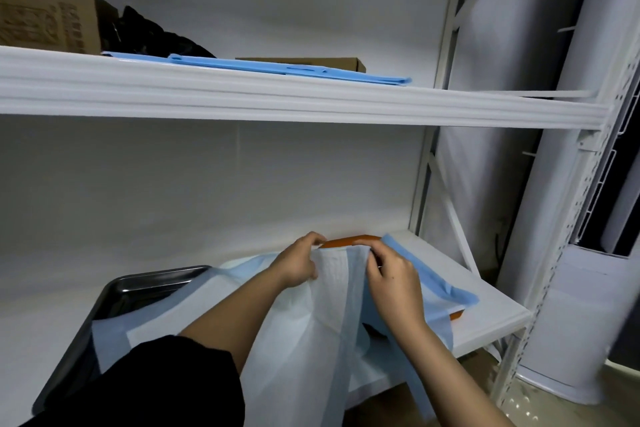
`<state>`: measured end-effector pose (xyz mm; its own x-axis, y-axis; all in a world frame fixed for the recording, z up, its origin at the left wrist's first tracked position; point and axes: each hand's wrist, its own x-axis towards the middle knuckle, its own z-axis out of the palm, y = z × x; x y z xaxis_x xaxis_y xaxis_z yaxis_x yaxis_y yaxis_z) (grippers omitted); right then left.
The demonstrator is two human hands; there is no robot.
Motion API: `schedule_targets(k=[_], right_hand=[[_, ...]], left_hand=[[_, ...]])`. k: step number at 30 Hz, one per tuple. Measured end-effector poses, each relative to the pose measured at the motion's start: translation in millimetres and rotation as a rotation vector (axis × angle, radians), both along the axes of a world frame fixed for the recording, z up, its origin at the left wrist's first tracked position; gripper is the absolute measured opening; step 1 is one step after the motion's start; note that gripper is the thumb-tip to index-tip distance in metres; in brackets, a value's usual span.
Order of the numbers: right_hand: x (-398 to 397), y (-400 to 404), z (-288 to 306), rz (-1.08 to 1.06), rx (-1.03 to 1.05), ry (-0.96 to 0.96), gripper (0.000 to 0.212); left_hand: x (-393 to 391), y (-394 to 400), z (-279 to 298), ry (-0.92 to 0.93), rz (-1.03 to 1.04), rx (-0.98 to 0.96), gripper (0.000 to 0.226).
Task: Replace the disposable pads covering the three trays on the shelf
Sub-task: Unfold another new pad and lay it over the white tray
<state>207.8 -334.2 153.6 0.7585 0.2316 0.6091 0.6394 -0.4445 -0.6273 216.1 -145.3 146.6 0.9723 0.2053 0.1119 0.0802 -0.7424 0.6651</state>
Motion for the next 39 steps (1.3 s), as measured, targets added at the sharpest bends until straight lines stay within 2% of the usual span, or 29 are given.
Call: schedule_targets(k=[4, 8, 15, 18, 23, 27, 39], right_hand=[[7, -2, 2, 0.081, 0.206, 0.132, 0.029], [11, -6, 14, 0.149, 0.393, 0.189, 0.03], [23, -18, 28, 0.26, 0.476, 0.16, 0.03], [27, -21, 32, 0.248, 0.49, 0.133, 0.025], [29, -22, 40, 0.155, 0.606, 0.112, 0.02], [33, -24, 50, 0.118, 0.719, 0.237, 0.018], [50, -22, 76, 0.147, 0.639, 0.324, 0.017]], left_hand=[[20, -1, 2, 0.09, -0.029, 0.064, 0.039], [35, 4, -1, 0.129, 0.012, 0.141, 0.036], [43, 26, -14, 0.116, 0.104, 0.16, 0.015], [38, 36, -17, 0.031, 0.157, 0.123, 0.012], [20, 50, -11, -0.229, 0.322, 0.096, 0.02], [-4, 60, 3, -0.358, 0.436, 0.168, 0.024], [-66, 77, 54, -0.573, 0.557, 0.441, 0.029]])
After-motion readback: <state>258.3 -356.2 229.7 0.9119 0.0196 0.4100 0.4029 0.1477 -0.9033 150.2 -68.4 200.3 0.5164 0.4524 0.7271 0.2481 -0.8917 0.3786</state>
